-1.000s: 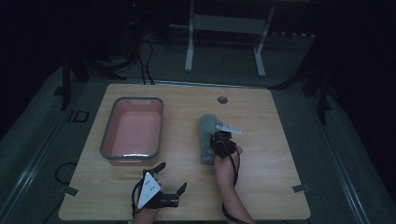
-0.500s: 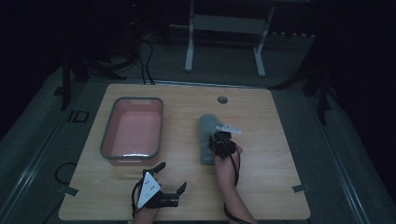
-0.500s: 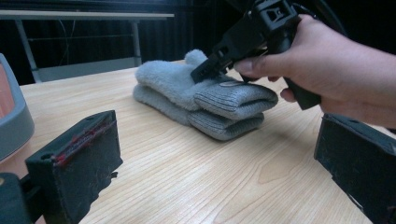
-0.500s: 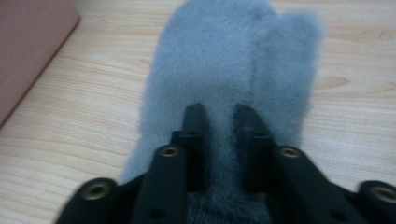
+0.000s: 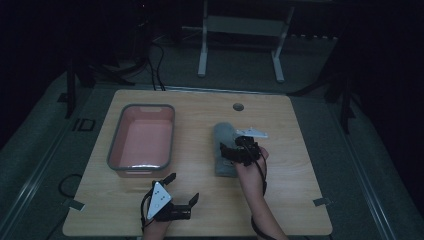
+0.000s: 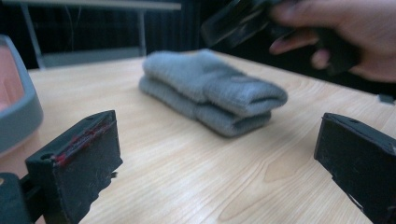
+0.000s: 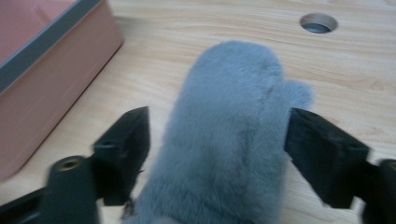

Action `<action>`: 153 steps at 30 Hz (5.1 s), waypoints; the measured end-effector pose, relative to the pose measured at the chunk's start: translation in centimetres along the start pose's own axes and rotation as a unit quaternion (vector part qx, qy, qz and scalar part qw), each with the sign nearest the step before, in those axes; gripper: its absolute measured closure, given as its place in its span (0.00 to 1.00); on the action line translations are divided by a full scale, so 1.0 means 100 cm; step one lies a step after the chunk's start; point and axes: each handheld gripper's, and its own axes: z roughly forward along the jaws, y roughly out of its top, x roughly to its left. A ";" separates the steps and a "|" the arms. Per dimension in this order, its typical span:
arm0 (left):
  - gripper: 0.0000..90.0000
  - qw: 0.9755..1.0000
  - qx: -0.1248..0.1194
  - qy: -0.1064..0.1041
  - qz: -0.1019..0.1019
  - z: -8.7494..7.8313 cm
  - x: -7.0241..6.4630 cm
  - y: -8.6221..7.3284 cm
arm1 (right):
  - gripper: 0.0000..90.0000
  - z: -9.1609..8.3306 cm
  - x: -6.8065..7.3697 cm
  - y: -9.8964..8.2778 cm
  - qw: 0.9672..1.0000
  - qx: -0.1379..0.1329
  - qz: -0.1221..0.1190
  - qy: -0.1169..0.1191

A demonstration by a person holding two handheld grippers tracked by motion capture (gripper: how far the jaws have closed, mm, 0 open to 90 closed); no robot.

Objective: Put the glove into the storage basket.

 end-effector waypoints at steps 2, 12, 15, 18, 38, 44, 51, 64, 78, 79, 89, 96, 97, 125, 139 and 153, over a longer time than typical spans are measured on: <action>0.01 1.000 0.028 0.001 -0.001 0.004 -0.001 0.004 | 0.19 -0.005 -0.004 0.001 1.000 0.002 -0.014 0.006; 0.01 0.997 0.057 -0.028 0.044 0.022 -0.013 0.052 | 0.17 -0.019 -0.032 -0.003 0.998 0.017 -0.061 0.015; 0.01 0.995 0.079 -0.039 0.038 0.031 -0.011 0.065 | 0.17 -0.022 -0.039 -0.004 0.997 0.014 -0.075 0.016; 0.01 0.994 0.092 -0.049 0.029 0.040 -0.009 0.073 | 0.17 -0.025 -0.046 -0.004 0.996 0.004 -0.082 0.021; 0.05 0.980 0.185 -0.049 -0.054 0.118 0.020 0.111 | 0.34 -0.002 -0.075 0.003 0.998 0.052 -0.026 0.039; 0.17 0.972 0.214 -0.031 -0.093 0.142 0.033 0.104 | 0.47 0.015 -0.073 0.005 0.995 0.078 -0.006 0.065; 0.22 0.956 0.261 -0.038 -0.126 0.168 0.041 0.086 | 0.47 0.034 -0.072 -0.001 0.991 0.109 0.012 0.077; 0.33 0.930 0.314 -0.045 -0.187 0.195 0.043 0.062 | 0.49 0.059 -0.081 -0.017 0.981 0.154 0.057 0.106; 0.81 0.924 0.300 -0.088 -0.219 0.196 0.047 0.053 | 0.87 0.059 -0.070 -0.015 0.979 0.163 0.035 0.121; 0.83 0.925 0.302 -0.086 -0.212 0.196 0.046 0.055 | 0.88 0.058 -0.068 -0.015 0.980 0.161 0.028 0.116; 0.89 0.936 0.287 -0.086 -0.186 0.185 0.046 0.076 | 0.91 0.043 -0.057 -0.008 0.986 0.132 0.016 0.103; 0.90 0.941 0.278 -0.086 -0.173 0.175 0.047 0.096 | 0.91 0.030 -0.050 0.004 0.988 0.114 0.016 0.107; 0.90 0.942 0.277 -0.087 -0.170 0.173 0.047 0.099 | 0.91 0.028 -0.049 0.006 0.988 0.111 0.017 0.109; 0.90 0.954 0.253 -0.067 -0.144 0.108 0.087 0.161 | 0.91 0.002 0.018 0.069 0.988 0.073 -0.013 0.133; 0.90 0.960 0.243 -0.023 -0.140 0.053 0.131 0.180 | 0.91 0.016 0.082 0.103 0.984 0.068 -0.040 0.159; 0.90 0.957 0.251 0.024 -0.146 0.003 0.180 0.172 | 0.91 0.048 0.153 0.122 0.977 0.087 -0.072 0.182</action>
